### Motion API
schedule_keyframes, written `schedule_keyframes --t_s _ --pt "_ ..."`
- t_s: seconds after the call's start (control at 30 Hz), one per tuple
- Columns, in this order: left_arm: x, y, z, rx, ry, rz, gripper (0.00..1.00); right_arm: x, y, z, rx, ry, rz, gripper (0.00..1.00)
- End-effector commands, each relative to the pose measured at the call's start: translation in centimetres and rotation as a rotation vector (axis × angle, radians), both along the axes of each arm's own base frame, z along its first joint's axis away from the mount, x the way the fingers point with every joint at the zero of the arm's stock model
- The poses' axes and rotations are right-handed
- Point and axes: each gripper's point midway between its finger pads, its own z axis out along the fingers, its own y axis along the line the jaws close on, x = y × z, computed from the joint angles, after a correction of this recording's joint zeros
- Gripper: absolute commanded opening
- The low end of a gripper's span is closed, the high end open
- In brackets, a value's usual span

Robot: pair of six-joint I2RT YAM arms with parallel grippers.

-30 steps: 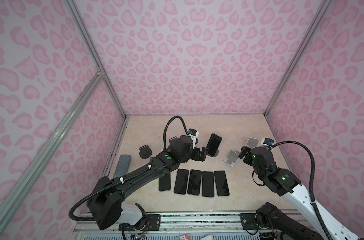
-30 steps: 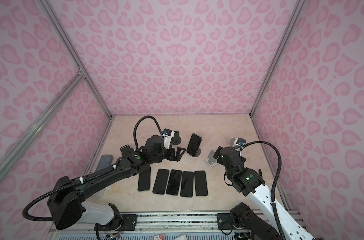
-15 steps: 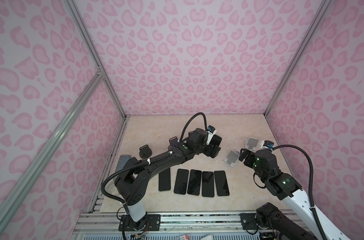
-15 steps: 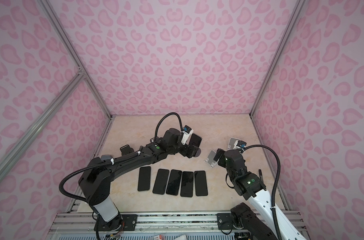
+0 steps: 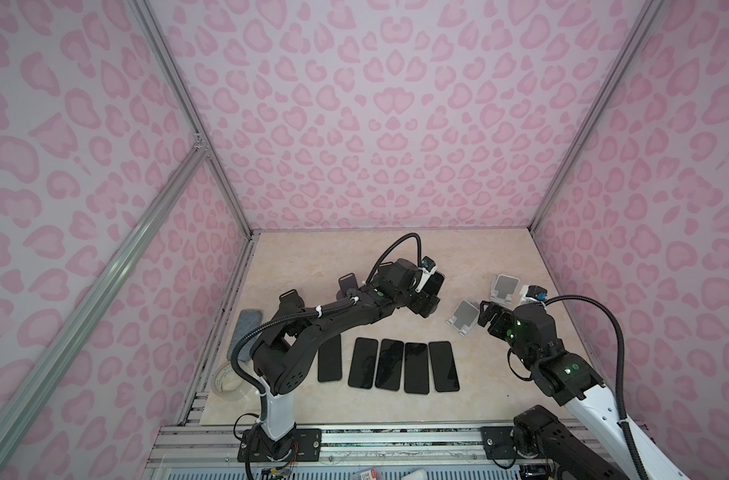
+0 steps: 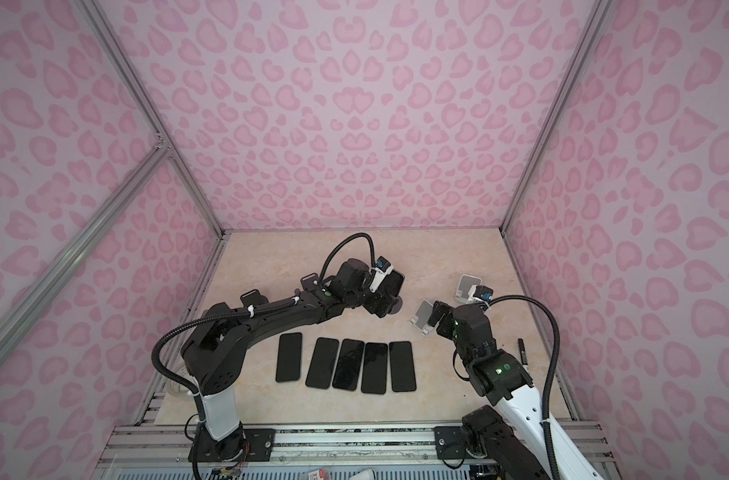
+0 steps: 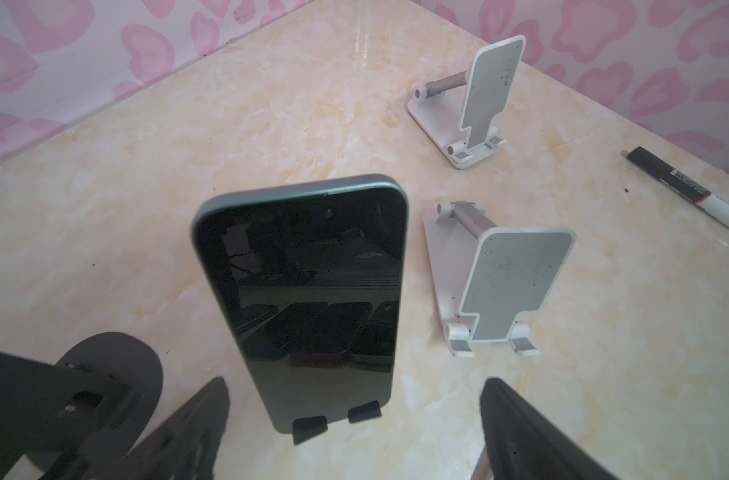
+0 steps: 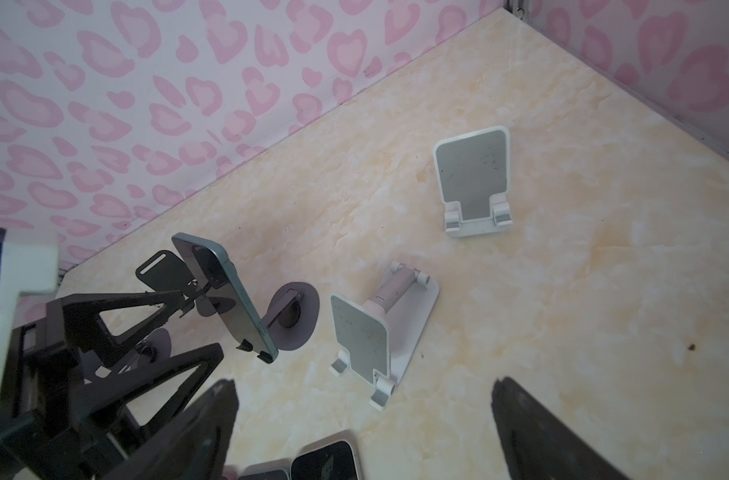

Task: Remove the phone from the phone stand
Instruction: 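Close the left gripper on the phone on the dark stand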

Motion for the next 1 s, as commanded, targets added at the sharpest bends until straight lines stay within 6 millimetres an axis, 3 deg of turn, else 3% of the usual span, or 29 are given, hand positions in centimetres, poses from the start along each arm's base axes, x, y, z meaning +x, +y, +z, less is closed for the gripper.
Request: schedule_keyframes --t_s 0.0,0.3,0.47,0.67,0.97 --pt "0.3 -1.1 0.9 -0.054 -0.025 -0.049 0.97 0.4 0.3 0.1 0.009 -0.026 0.016 0.98" --pt "1.8 -1.8 1.5 -0.084 -0.028 -0.014 0.97 0.5 0.8 -0.8 0.068 -0.016 0.030 0.97" --pt "4.3 -0.6 1.4 -0.054 -0.068 0.120 0.97 0.5 1.1 -1.2 0.085 -0.019 0.043 0.97" --pt "3.4 -1.3 1.9 -0.085 -0.040 0.056 0.97 0.4 0.8 -1.3 0.108 -0.050 0.022 0.97" --pt "2.6 -1.7 0.4 -0.052 -0.013 0.005 0.97 0.5 0.9 -1.1 0.116 -0.052 0.028 0.97"
